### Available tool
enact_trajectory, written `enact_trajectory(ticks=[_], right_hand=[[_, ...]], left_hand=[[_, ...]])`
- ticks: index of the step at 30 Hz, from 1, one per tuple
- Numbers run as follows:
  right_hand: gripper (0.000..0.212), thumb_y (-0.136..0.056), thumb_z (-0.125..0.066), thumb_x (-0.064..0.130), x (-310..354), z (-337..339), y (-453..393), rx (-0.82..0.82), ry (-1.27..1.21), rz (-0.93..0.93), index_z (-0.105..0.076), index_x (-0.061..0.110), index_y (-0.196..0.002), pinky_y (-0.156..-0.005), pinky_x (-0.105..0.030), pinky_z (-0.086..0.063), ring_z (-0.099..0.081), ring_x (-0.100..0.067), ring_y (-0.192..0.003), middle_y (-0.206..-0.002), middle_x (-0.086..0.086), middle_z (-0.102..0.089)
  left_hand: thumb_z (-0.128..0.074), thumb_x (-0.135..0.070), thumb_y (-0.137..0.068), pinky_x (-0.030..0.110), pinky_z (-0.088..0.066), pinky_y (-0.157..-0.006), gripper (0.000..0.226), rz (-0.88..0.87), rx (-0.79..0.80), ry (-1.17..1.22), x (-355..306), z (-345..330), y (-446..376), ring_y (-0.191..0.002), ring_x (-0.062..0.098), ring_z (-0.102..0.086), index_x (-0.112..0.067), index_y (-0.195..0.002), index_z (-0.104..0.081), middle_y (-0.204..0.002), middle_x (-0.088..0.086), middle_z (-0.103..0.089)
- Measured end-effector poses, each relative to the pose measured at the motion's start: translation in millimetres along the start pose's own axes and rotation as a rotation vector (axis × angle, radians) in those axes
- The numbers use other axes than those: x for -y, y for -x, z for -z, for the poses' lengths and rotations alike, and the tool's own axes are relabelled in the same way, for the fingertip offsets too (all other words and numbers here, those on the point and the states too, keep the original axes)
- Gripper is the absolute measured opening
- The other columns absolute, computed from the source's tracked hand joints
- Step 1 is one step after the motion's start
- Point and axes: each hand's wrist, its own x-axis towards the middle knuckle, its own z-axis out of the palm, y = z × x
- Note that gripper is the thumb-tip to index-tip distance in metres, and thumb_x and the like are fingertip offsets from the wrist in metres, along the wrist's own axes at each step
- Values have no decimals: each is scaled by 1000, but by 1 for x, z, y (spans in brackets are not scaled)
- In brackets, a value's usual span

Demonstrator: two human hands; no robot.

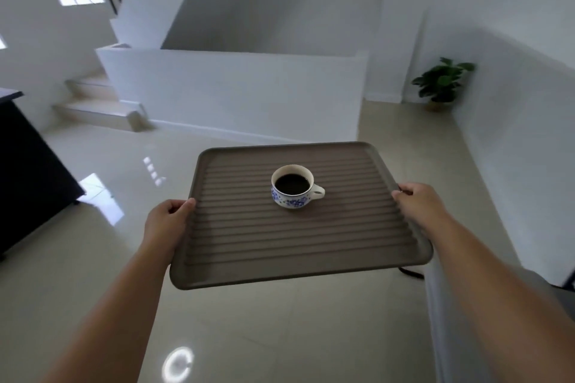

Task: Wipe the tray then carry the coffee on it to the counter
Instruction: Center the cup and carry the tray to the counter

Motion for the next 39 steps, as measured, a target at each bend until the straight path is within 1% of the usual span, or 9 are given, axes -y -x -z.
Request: enact_trajectory(ticks=[2, 7, 11, 15, 22, 24, 28, 31, 39], right_hand=[[27, -88, -58, 17, 23, -26, -15, 33, -9, 13, -68, 11, -113, -94, -37, -48, -64, -28, -101, -108, -12, -70], [26, -88, -59, 18, 76, -95, -65, 135, -13, 76, -69, 11, -111, -94, -40, -49, -65, -28, -98, -106, -11, -71], [24, -87, -59, 19, 121, -156, -118, 232, -15, 138, -70, 13, -108, -95, -41, -50, -66, -27, -96, -104, -10, -72], [26, -87, -59, 20, 170, -222, -177, 335, -24, 221, -69, 13, -110, -95, -42, -50, -66, -28, -96, -105, -9, -72], [19, -89, -57, 17, 280, -326, -266, 523, 10, 400, -70, 15, -101, -88, -38, -51, -67, -29, -89, -93, -8, -72], [20, -90, -55, 18, 311, -354, -284, 568, 10, 441, -70, 15, -103, -83, -37, -53, -67, -27, -86, -93, -8, -72], [22, -92, -54, 19, 367, -417, -310, 656, -17, 481, -67, 14, -109, -60, -25, -46, -65, -24, -79, -93, -7, -70], [23, -92, -54, 20, 406, -472, -324, 711, -28, 489, -67, 15, -110, -57, -25, -44, -63, -22, -76, -92, -7, -69], [23, -93, -53, 19, 516, -623, -347, 836, -33, 488, -67, 14, -110, -61, -24, -45, -64, -21, -83, -94, -5, -69]], left_hand=[[-63, -33, -90, 28, -48, -62, 18, 30, -25, 19, 6, 18, -22, -75, 17, -63, -16, -86, -68, -84, 3, -70], [-67, -37, -85, 42, -56, -77, 20, 122, -124, 56, 25, 57, -73, -78, 24, -67, -17, -84, -69, -85, 8, -72], [-66, -33, -87, 38, -55, -74, 19, 170, -218, 99, 34, 73, -110, -74, 24, -65, -14, -85, -69, -84, 10, -72], [-67, -33, -87, 42, -55, -79, 18, 212, -352, 117, 39, 87, -155, -78, 26, -66, -14, -86, -68, -85, 9, -72], [-65, -31, -89, 41, -53, -79, 18, 273, -557, 159, 32, 110, -230, -81, 24, -65, -13, -89, -68, -87, 8, -70], [-65, -30, -89, 42, -54, -80, 17, 285, -611, 181, 31, 119, -250, -81, 25, -65, -13, -88, -67, -85, 8, -71], [-67, -30, -88, 43, -55, -81, 17, 313, -704, 202, 39, 144, -294, -80, 25, -66, -13, -85, -67, -85, 8, -71], [-67, -30, -88, 40, -55, -79, 17, 327, -752, 224, 49, 169, -333, -80, 25, -66, -13, -86, -67, -84, 8, -71], [-61, -21, -93, 29, -49, -59, 18, 354, -832, 276, 77, 252, -458, -66, 19, -59, -4, -95, -65, -79, 9, -66]])
